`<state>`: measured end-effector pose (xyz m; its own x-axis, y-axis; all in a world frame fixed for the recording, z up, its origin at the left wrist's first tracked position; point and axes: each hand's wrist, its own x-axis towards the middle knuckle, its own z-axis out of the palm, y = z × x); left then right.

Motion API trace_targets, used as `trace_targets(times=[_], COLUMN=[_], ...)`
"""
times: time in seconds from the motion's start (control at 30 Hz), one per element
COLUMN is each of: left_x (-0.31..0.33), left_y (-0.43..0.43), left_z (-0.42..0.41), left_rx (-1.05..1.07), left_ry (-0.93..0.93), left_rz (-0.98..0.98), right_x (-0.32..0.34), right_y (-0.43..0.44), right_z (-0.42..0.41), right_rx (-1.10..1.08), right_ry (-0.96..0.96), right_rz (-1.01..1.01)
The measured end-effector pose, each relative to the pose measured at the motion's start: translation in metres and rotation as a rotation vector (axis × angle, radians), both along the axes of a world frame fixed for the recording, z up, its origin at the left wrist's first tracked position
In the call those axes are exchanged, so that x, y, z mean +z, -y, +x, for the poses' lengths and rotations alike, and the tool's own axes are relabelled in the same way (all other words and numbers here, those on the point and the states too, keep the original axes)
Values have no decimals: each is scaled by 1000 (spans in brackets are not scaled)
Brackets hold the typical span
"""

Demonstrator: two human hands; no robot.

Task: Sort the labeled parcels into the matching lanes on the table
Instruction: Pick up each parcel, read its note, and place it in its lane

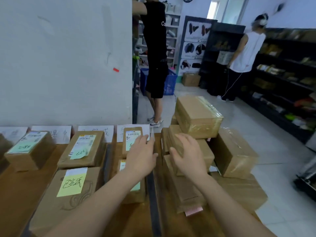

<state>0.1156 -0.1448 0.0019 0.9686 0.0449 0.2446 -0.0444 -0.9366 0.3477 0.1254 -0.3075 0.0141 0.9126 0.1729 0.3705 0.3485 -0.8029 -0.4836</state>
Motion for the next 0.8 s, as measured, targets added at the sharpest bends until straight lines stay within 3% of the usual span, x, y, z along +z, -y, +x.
trace_targets(times=[0.17,0.47,0.57,0.73,0.8], left_x=[34,57,51,52,56], left_y=[44,123,136,147,148], left_z=[35,103,121,130,130], left_rx=[-115,-99,-35,133,195], left_ry=[143,83,1,-142,-99], left_rz=[35,71,-66,-507,-605], right_x=[34,66,62,50,47], right_y=[51,118,127,136,139], right_z=[34,96,118,142,146], right_rx=[-113,-102,-42,18,24], right_ry=[160,-24,-158,-265,-275], right_rz=[-83,-219,-118,74,129])
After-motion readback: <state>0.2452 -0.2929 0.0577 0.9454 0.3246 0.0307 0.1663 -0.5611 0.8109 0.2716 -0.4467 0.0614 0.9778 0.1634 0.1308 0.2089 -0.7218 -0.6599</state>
